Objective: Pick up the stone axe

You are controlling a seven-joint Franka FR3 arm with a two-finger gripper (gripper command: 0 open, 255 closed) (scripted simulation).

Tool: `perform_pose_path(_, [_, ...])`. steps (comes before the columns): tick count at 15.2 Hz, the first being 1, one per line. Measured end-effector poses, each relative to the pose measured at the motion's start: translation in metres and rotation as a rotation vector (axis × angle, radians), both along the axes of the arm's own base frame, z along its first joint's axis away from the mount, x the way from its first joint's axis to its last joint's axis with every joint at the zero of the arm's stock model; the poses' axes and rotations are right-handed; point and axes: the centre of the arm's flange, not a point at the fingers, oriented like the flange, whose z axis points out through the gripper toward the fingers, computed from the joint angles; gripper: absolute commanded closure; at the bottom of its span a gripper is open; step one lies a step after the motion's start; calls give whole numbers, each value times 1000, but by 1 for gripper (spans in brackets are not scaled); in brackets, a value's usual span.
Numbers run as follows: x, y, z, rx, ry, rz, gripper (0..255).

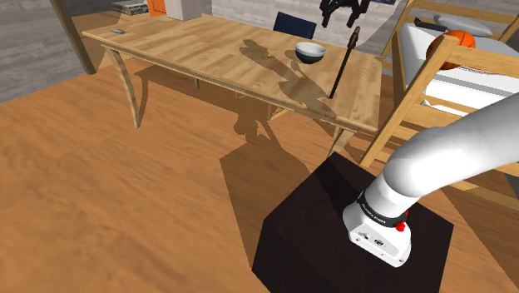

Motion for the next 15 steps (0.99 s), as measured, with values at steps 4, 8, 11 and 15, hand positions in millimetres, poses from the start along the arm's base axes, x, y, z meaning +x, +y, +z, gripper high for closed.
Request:
perform_pose_path(4, [9,-55,1,15,18,-143,0])
perform_pose_path(8, [14,-105,2,29,35,-286,0])
perform_pose_path(11, [12,-148,3,40,48,-393,0])
perform_pose_path(15, [9,-170,-7,46,55,-453,0])
